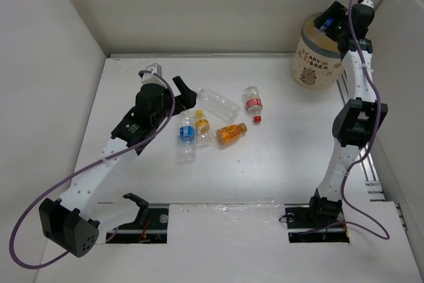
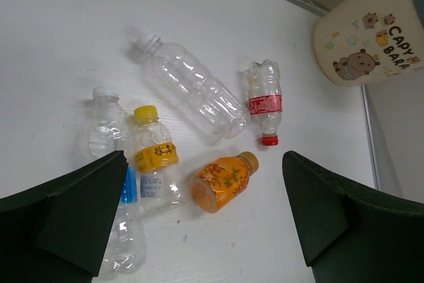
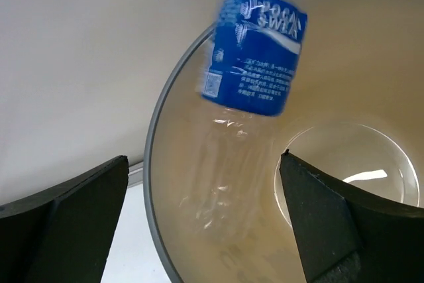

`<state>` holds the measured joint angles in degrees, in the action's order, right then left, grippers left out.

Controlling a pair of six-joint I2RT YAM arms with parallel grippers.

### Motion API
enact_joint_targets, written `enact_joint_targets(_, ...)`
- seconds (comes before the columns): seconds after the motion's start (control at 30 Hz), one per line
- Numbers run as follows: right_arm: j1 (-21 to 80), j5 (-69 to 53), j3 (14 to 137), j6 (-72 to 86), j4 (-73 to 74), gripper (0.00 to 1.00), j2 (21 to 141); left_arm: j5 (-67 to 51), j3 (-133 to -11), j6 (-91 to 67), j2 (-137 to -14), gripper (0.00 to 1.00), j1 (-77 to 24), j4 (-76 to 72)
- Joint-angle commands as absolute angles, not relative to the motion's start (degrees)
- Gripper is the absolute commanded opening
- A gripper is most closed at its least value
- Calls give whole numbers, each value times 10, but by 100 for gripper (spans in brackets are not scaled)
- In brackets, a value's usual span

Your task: Put the plastic bottles in the bin

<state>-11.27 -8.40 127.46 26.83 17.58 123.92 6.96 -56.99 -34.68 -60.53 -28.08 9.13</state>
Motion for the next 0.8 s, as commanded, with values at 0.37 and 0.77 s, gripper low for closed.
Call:
enact_joint_targets(0.37,-96,-10,1222,248,185,100,1098,113,-548,-385,-632,100,-283,133)
enact_joint_targets(0.77,84,-21,894,232,154,100,841,94,-488,-411,-761,100,-283,97)
